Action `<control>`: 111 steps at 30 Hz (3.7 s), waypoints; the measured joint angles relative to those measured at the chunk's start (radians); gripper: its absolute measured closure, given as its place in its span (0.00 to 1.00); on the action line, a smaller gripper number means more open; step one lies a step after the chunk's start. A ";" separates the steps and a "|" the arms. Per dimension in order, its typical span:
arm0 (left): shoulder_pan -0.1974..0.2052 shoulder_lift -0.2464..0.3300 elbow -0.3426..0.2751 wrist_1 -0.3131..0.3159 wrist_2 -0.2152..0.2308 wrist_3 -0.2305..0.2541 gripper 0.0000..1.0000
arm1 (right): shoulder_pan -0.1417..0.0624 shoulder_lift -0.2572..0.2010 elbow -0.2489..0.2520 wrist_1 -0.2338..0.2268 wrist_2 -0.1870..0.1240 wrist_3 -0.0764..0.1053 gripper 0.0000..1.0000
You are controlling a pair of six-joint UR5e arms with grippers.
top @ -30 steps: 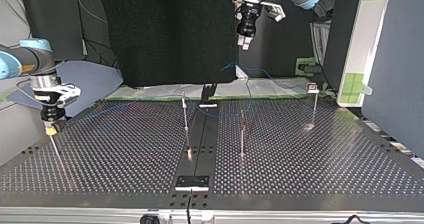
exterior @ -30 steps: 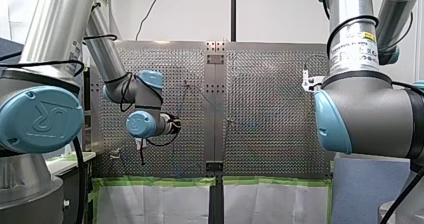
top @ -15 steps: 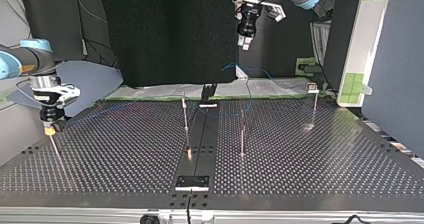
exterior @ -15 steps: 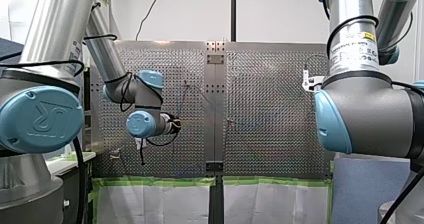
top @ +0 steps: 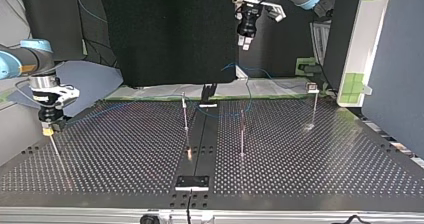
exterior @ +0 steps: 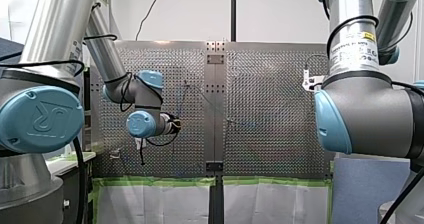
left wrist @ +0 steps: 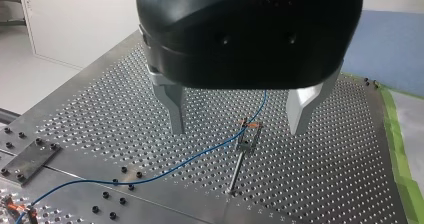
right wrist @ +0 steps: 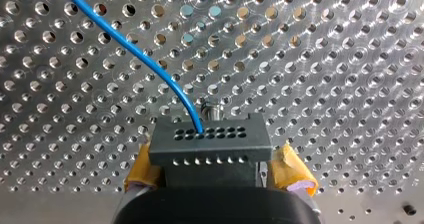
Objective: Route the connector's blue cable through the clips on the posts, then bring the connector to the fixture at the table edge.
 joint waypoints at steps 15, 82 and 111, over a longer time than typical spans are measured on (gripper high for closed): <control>0.000 0.000 0.000 -0.001 0.000 0.000 0.02 | 0.000 0.000 -0.001 0.004 0.023 -0.002 0.00; 0.007 0.000 0.001 0.008 0.011 0.000 0.02 | 0.043 -0.128 0.157 -0.009 0.434 0.132 0.00; 0.002 0.002 0.005 0.060 -0.015 0.007 0.02 | 0.286 -0.262 0.222 0.040 0.678 -0.031 0.00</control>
